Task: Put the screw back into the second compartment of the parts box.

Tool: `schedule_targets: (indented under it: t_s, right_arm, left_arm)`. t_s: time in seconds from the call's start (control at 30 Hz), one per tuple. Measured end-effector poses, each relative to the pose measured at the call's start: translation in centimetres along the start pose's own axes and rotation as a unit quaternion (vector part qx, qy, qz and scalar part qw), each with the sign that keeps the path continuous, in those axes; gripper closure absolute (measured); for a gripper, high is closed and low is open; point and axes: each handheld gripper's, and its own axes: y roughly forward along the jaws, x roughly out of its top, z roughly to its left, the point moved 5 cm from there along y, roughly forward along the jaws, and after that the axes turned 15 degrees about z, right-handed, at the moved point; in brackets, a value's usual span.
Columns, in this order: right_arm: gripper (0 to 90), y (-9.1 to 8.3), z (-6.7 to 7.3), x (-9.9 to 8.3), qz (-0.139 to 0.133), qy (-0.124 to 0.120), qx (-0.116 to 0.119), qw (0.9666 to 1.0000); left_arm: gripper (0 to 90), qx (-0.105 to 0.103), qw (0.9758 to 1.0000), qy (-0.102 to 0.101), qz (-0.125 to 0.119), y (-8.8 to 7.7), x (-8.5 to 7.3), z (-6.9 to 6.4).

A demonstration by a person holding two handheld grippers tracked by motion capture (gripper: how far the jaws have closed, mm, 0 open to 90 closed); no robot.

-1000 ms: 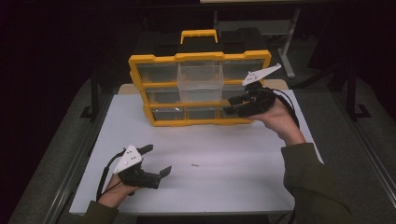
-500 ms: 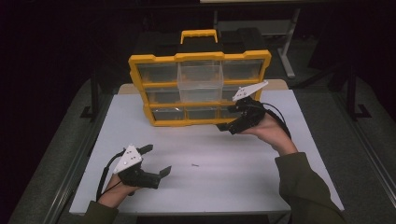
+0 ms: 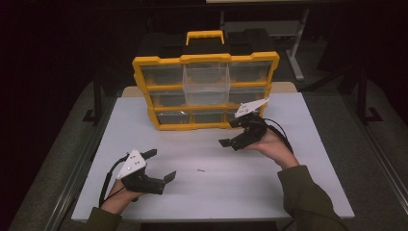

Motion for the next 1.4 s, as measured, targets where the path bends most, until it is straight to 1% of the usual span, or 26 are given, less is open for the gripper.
schedule_targets:
  t_s: [0.03, 0.1, 0.13, 0.23, 0.33, 0.5, 0.53, 0.6, 0.83, 0.9, 0.93, 0.97, 1.0, 1.03, 1.13, 1.17, 1.2, 1.23, 1.3, 1.33, 1.4]
  right_arm:
    - [14.0, 0.1, 0.1, -0.1, 0.002, 0.0, 0.0, 1.0]
    - [14.0, 0.4, 0.2, -0.2, -0.002, -0.001, 0.009, 1.0]
    - [14.0, 0.6, 0.3, -0.3, 0.0, -0.002, 0.01, 1.0]
    - [14.1, 1.3, 0.5, -0.5, 0.0, 0.0, 0.016, 0.9999]
    - [14.1, 1.9, 0.8, -0.6, 0.009, -0.005, 0.02, 0.9998]
    - [14.6, 2.8, 1.2, -0.6, 0.007, -0.009, 0.021, 0.9997]
    - [14.7, 3.0, 1.3, -0.6, 0.007, -0.006, 0.027, 0.9996]
    - [14.9, 3.4, 1.5, -0.6, 0.008, -0.007, 0.028, 0.9995]
    - [17.2, 5.0, 2.6, -0.4, 0.017, -0.018, 0.039, 0.9989]
    - [19.3, 5.4, 2.9, -0.4, 0.021, -0.024, 0.038, 0.9988]
    - [19.8, 5.7, 3.1, -0.4, 0.023, -0.028, 0.037, 0.9987]
    - [20.4, 5.9, 3.2, -0.5, 0.026, -0.03, 0.033, 0.9986]
    - [21.6, 6.1, 3.3, -0.5, 0.028, -0.036, 0.035, 0.9983]
    - [22.5, 6.2, 3.4, -0.4, 0.028, -0.034, 0.038, 0.9983]
    - [25.2, 6.8, 3.8, -0.4, 0.031, -0.042, 0.042, 0.9977]
    - [26.7, 6.9, 4.0, -0.4, 0.032, -0.04, 0.047, 0.9976]
    - [28.2, 7.1, 4.0, -0.4, 0.034, -0.048, 0.044, 0.9973]
    - [29.6, 7.3, 4.3, -0.4, 0.033, -0.045, 0.051, 0.9971]
    - [32.6, 7.6, 4.6, -0.4, 0.035, -0.047, 0.055, 0.9968]
    - [34.5, 7.8, 4.8, -0.4, 0.038, -0.044, 0.06, 0.9965]
    - [39.5, 8.1, 4.9, -0.4, 0.04, -0.052, 0.06, 0.996]
  left_arm:
    - [0.0, 0.001, 1.0, 0.0, 0.0, 0.0, 0.0, 0.0]
    - [0.0, 0.001, 1.0, 0.005, 0.002, 0.0, -0.1, 0.1]
    - [0.0, 0.002, 1.0, 0.005, 0.004, 0.0, -0.1, 0.1]
    - [0.0, 0.0, 1.0, -0.001, 0.0, 0.0, 0.0, 0.0]
    - [0.0, 0.001, 1.0, 0.003, 0.003, 0.0, -0.1, 0.1]
    - [0.0, 0.0, 1.0, -0.004, 0.005, 0.0, -0.1, 0.1]
    - [0.0, 0.0, 1.0, -0.006, 0.004, 0.0, -0.1, 0.1]
    - [0.0, 0.0, 1.0, -0.005, 0.004, 0.0, -0.1, 0.1]
    - [0.0, 0.003, 1.0, -0.004, 0.002, 0.0, 0.0, 0.3]
    - [0.0, 0.004, 1.0, -0.001, 0.003, 0.0, 0.0, 0.3]
    - [0.0, 0.002, 1.0, -0.006, 0.003, 0.0, -0.1, 0.2]
    - [0.0, 0.002, 1.0, -0.005, 0.004, 0.1, -0.1, 0.2]
    - [0.0, 0.003, 1.0, -0.005, 0.005, 0.1, -0.1, 0.2]
    - [0.0, 0.003, 1.0, -0.006, 0.004, 0.1, -0.1, 0.2]
    - [0.0, 0.004, 1.0, -0.004, 0.004, 0.1, -0.1, 0.3]
    - [0.0, 0.004, 1.0, -0.002, 0.004, 0.1, -0.1, 0.3]
    - [0.0, 0.004, 1.0, -0.003, 0.004, 0.1, -0.1, 0.3]
    - [0.0, 0.003, 1.0, -0.004, 0.003, 0.1, -0.1, 0.2]
    - [0.0, 0.004, 1.0, -0.003, 0.004, 0.1, -0.1, 0.2]
    - [0.0, 0.004, 1.0, -0.003, 0.004, 0.1, -0.1, 0.2]
    - [0.0, 0.004, 1.0, -0.003, 0.004, 0.1, -0.2, 0.3]
